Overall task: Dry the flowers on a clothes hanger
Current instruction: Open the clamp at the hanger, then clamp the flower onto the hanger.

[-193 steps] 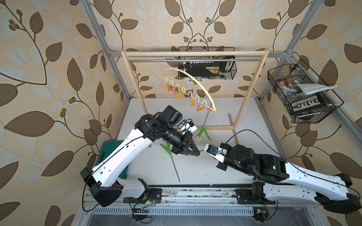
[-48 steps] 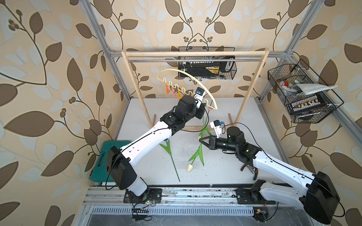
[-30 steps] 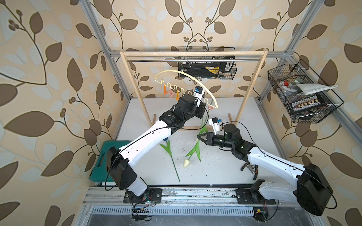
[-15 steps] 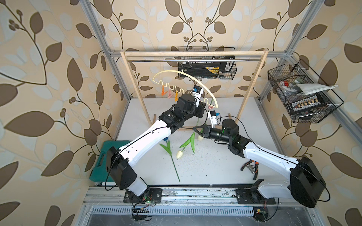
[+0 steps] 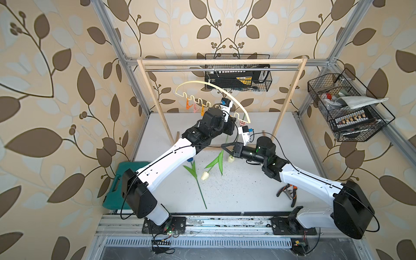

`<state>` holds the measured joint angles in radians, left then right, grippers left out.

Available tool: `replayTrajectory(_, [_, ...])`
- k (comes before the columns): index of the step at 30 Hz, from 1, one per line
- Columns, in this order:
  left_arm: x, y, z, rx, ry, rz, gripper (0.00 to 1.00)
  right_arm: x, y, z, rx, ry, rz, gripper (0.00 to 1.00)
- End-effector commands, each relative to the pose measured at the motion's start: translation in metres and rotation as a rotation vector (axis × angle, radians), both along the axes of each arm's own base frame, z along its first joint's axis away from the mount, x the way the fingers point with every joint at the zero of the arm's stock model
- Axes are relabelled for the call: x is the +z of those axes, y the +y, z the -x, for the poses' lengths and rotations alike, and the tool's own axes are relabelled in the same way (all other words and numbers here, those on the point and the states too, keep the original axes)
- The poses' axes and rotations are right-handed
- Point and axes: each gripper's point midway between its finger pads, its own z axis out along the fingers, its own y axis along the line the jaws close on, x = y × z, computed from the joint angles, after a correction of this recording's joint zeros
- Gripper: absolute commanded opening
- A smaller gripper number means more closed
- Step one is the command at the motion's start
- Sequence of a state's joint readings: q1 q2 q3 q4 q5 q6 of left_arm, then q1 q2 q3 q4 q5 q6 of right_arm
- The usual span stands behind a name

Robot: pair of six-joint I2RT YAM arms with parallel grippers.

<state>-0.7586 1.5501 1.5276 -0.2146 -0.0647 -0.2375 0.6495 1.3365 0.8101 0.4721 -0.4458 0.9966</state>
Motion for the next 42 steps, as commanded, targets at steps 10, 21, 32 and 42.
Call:
replayTrajectory(10, [0.024, 0.008, 0.007, -0.002, -0.036, 0.067, 0.17, 0.030, -0.001, 0.002, 0.008, -0.068, -0.048, 0.00])
replayTrajectory(21, [0.024, 0.009, 0.007, 0.003, -0.029, 0.069, 0.37, 0.031, -0.001, 0.002, 0.011, -0.070, -0.049, 0.00])
replayTrajectory(32, [0.025, 0.011, 0.008, 0.008, -0.034, 0.073, 0.25, 0.033, -0.001, 0.003, 0.011, -0.077, -0.046, 0.00])
replayTrajectory(42, [0.023, 0.009, 0.007, 0.008, -0.030, 0.079, 0.18, 0.038, -0.001, 0.003, 0.014, -0.089, -0.044, 0.00])
